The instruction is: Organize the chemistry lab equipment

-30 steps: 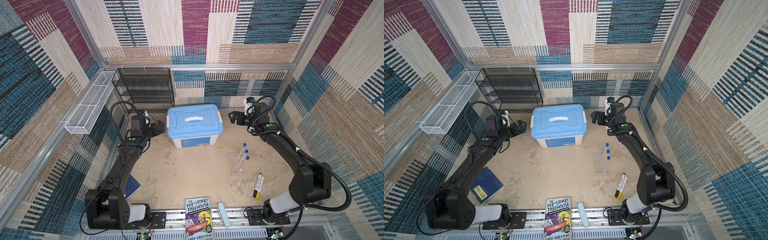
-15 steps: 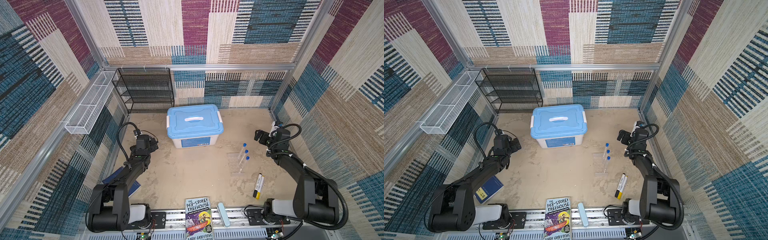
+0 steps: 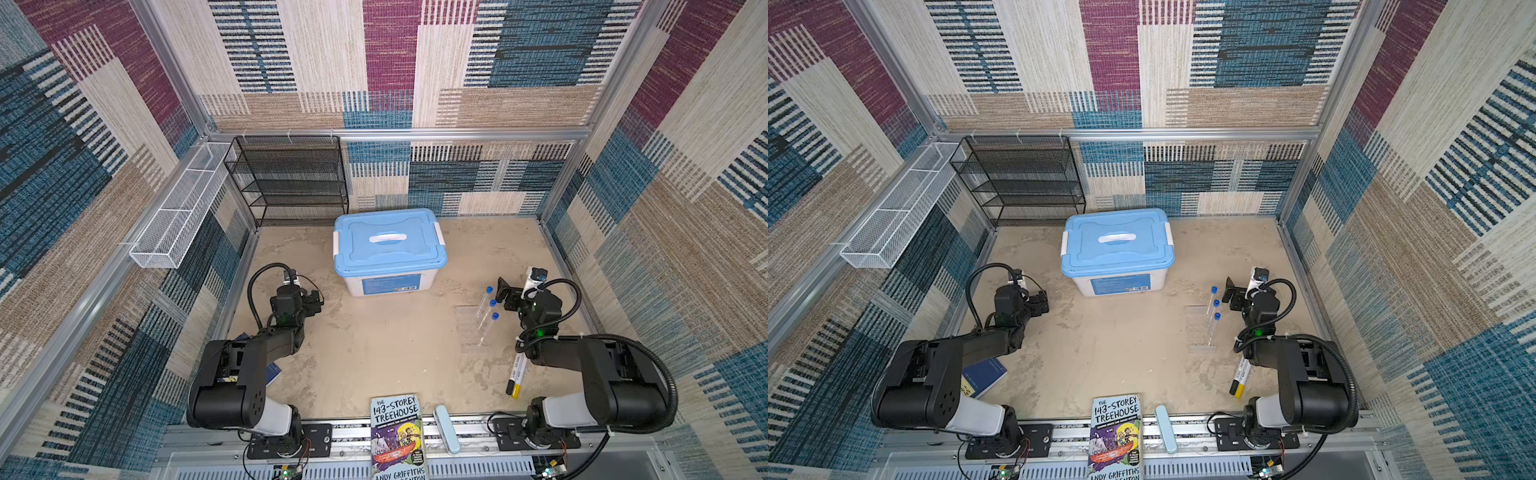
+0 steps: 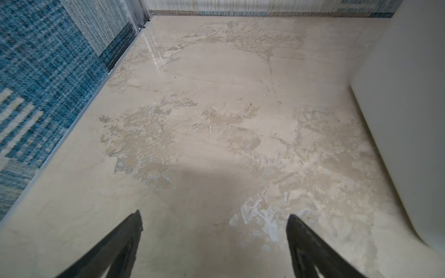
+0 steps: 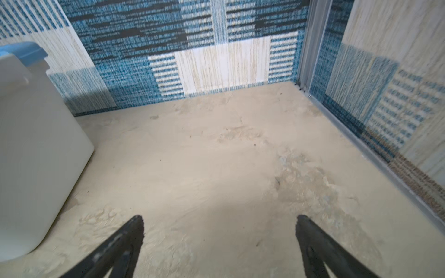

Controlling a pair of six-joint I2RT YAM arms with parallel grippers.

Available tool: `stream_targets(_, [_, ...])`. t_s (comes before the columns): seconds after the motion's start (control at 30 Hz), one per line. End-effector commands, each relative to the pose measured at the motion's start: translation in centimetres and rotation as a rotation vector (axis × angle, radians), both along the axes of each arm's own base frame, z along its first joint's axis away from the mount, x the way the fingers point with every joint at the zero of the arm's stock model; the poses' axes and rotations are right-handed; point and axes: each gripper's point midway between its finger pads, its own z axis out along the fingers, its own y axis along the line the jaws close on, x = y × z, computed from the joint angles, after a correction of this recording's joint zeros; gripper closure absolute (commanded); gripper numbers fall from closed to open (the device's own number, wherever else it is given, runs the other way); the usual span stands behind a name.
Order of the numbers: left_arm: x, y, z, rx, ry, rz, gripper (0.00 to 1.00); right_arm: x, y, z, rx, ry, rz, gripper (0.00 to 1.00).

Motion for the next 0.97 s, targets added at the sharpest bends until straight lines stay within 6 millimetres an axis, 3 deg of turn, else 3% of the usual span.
stream_targets(0.0, [1.5, -2.0, 2.1, -0.007, -0.134, -0.132, 0.04, 0.6, 0.4, 3.0, -0.046, -0.127, 0.008, 0.01])
stream_targets(0.17, [1.6, -2.8, 2.0, -0.015, -0.128, -0.187, 0.02, -0.6, 2.0, 2.4, -0.094, -0.176, 0.062, 0.01])
stream_targets(0.93, [1.6, -3.3, 2.0, -0.06, -0.128, -0.247, 0.01, -0.2, 2.5, 2.3, -0.102, -0.166, 0.09, 0.01])
